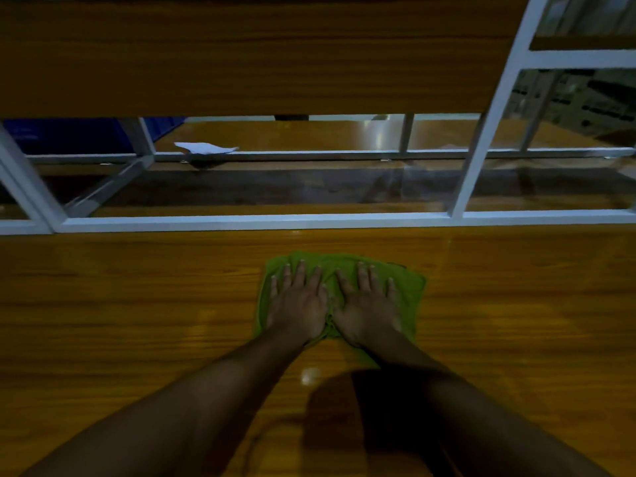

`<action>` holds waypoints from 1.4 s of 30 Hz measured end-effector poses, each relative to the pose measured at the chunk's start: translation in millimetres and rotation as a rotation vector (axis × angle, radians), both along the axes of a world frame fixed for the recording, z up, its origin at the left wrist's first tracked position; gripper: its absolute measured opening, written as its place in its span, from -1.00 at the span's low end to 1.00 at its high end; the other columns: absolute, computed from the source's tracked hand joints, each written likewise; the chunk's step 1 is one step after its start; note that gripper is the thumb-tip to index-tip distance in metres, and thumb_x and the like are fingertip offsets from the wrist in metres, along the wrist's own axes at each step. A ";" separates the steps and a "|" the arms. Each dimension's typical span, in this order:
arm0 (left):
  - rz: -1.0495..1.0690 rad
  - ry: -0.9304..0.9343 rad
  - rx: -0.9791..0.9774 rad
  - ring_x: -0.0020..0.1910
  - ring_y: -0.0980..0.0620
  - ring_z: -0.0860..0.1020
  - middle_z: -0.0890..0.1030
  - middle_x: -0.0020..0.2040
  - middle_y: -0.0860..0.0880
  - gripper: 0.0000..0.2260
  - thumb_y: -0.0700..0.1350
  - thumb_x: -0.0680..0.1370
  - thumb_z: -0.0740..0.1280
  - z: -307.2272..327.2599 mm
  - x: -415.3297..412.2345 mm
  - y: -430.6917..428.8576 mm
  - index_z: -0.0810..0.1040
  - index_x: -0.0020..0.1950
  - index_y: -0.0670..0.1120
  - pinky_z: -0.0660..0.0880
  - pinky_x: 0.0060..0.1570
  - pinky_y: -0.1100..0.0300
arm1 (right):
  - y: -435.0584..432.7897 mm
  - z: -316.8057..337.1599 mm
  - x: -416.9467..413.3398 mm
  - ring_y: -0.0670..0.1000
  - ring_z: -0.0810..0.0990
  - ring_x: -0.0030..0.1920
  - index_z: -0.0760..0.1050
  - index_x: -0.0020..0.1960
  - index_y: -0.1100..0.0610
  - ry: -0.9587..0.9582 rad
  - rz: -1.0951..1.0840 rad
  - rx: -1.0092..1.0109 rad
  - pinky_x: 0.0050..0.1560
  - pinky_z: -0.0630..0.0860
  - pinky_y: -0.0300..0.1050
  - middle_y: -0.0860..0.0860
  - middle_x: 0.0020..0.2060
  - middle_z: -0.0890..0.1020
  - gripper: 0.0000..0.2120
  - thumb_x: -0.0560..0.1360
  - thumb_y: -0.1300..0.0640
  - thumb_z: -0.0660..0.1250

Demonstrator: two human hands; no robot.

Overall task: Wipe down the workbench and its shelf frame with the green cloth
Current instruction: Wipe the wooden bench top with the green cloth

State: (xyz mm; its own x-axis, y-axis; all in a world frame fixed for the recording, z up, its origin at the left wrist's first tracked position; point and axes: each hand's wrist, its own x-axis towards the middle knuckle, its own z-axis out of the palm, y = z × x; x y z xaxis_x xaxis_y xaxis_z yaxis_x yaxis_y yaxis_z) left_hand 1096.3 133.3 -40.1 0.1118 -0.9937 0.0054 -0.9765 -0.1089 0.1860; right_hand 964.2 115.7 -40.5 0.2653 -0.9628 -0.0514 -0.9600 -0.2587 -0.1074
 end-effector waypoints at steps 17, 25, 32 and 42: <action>0.171 -0.017 -0.030 0.57 -0.20 -0.08 -0.05 0.61 -0.05 -0.52 0.13 0.67 -0.14 -7.1 24.1 -96.5 0.02 0.59 0.10 -0.13 0.49 -0.23 | -108.4 1.5 19.6 0.13 -0.17 0.58 -0.11 0.60 -0.11 0.000 0.176 0.007 0.50 -0.21 0.27 0.08 0.60 -0.11 -0.38 0.60 -0.30 -0.21; 0.047 -0.019 -0.019 0.57 -0.19 -0.06 -0.03 0.61 -0.02 -0.49 0.22 0.64 -0.10 -4.9 9.8 -100.4 0.04 0.59 0.14 -0.16 0.47 -0.23 | -106.4 -1.2 -13.4 0.10 -0.13 0.59 -0.07 0.60 -0.14 0.006 0.090 -0.033 0.52 -0.16 0.23 0.06 0.60 -0.08 -0.34 0.56 -0.37 -0.19; -0.106 -0.032 0.012 0.57 -0.16 -0.11 -0.08 0.61 -0.04 -0.49 0.17 0.65 -0.14 -2.8 -5.4 -67.4 -0.02 0.60 0.11 -0.18 0.49 -0.21 | -60.7 -3.6 -24.4 0.12 -0.14 0.59 -0.10 0.60 -0.15 0.020 -0.065 -0.031 0.52 -0.17 0.24 0.06 0.60 -0.10 -0.35 0.57 -0.35 -0.19; -0.183 0.037 -0.005 0.57 -0.15 -0.15 -0.08 0.61 -0.07 -0.49 0.13 0.65 -0.10 1.1 42.5 44.8 -0.01 0.60 0.06 -0.20 0.50 -0.16 | 52.7 -7.5 35.7 0.15 -0.18 0.58 -0.18 0.60 -0.12 0.030 -0.109 -0.028 0.51 -0.16 0.28 0.10 0.60 -0.15 -0.32 0.53 -0.32 -0.34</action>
State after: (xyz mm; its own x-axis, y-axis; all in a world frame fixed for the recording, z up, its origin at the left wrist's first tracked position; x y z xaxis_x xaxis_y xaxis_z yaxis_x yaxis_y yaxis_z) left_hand 1138.8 178.1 -38.9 -0.0710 -0.9974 0.0096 -0.9724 0.0713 0.2221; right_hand 999.9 168.5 -47.9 0.1574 -0.9871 -0.0305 -0.9852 -0.1548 -0.0729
